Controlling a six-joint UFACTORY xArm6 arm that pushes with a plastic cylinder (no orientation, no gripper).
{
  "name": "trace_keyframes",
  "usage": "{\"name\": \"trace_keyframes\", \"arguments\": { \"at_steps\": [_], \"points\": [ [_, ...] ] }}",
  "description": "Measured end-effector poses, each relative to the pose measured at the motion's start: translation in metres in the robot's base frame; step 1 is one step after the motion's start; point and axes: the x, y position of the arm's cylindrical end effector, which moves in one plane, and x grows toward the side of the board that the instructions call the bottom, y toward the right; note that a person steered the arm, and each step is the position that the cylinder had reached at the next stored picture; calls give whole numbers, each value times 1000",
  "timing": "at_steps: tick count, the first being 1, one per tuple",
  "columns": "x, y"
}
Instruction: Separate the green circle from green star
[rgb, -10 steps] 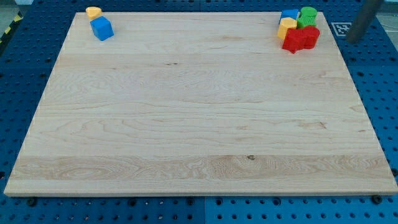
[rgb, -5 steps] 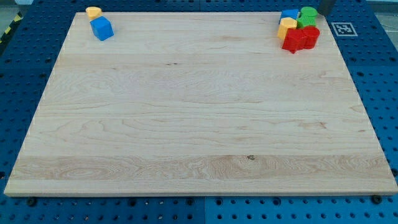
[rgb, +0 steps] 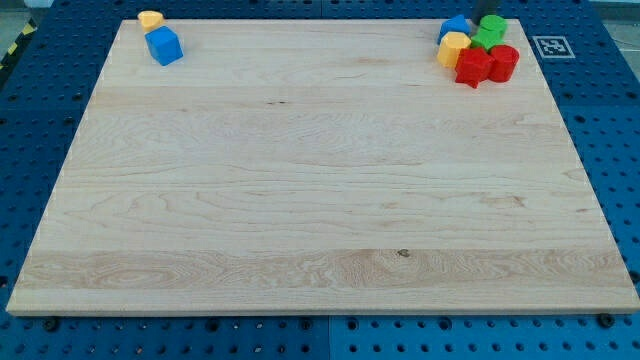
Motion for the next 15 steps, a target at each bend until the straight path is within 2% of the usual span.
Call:
{"name": "trace_keyframes", "arguments": {
  "at_steps": [3, 5, 8, 10, 12, 13, 15],
  "points": [
    [8, 11],
    [13, -45],
    [16, 3],
    [45, 29],
    [42, -39],
    [42, -45],
    [42, -109]
  ]
}}
